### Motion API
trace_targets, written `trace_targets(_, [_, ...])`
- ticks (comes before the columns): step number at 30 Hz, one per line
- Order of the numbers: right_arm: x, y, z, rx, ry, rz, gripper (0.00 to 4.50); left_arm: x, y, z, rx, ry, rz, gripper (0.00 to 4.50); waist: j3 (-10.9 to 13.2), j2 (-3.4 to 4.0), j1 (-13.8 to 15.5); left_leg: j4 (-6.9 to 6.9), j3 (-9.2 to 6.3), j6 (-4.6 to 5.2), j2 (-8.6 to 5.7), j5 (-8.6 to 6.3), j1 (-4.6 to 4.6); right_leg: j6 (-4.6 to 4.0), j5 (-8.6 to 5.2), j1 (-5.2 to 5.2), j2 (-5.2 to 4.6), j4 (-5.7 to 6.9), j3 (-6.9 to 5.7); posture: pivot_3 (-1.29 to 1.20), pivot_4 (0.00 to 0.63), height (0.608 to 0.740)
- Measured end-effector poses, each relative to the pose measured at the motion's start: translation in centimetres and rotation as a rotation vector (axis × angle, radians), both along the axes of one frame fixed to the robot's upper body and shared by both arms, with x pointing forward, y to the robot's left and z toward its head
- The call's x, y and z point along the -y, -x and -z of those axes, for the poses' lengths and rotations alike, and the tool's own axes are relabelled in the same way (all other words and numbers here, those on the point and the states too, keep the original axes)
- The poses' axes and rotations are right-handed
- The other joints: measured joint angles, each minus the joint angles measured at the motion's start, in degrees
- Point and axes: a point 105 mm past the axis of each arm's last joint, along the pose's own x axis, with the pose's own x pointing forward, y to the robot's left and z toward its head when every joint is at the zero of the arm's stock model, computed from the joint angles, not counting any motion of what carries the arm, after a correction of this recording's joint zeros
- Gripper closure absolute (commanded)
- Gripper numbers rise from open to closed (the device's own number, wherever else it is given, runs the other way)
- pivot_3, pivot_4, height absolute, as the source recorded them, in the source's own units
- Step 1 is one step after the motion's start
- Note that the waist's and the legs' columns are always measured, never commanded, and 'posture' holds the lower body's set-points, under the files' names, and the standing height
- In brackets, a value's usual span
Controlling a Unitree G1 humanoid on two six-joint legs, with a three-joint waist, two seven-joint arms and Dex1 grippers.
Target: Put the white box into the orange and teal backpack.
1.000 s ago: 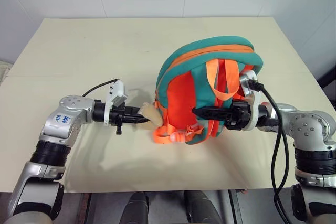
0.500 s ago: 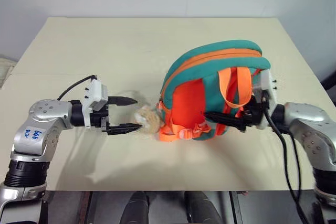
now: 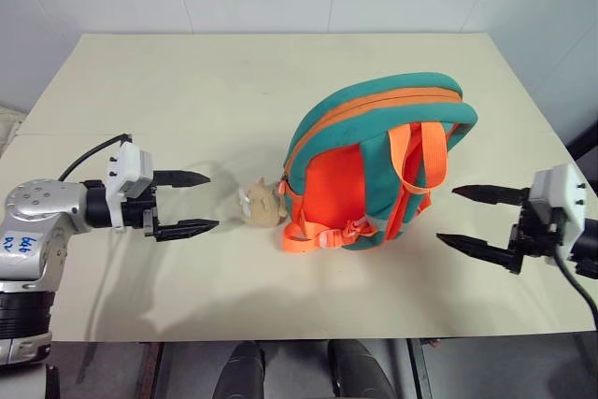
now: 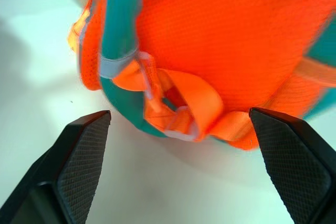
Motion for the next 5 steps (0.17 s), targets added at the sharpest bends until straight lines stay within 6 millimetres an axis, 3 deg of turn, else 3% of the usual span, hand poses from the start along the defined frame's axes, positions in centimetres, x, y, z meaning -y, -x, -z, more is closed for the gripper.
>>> trace_targets(5, [0.50,0.24,-0.56,-0.029,0.040,-0.037,0.04,-0.06,0.42,0.00,0.002,-0.019,0.028,0.00,0.00,0.01,0.05,0.00,-0.01,0.00,0.01,0.00,0.01,0.00,0.00,0.02,-0.01,-0.02,-0.02,0.00,0.150,0.740])
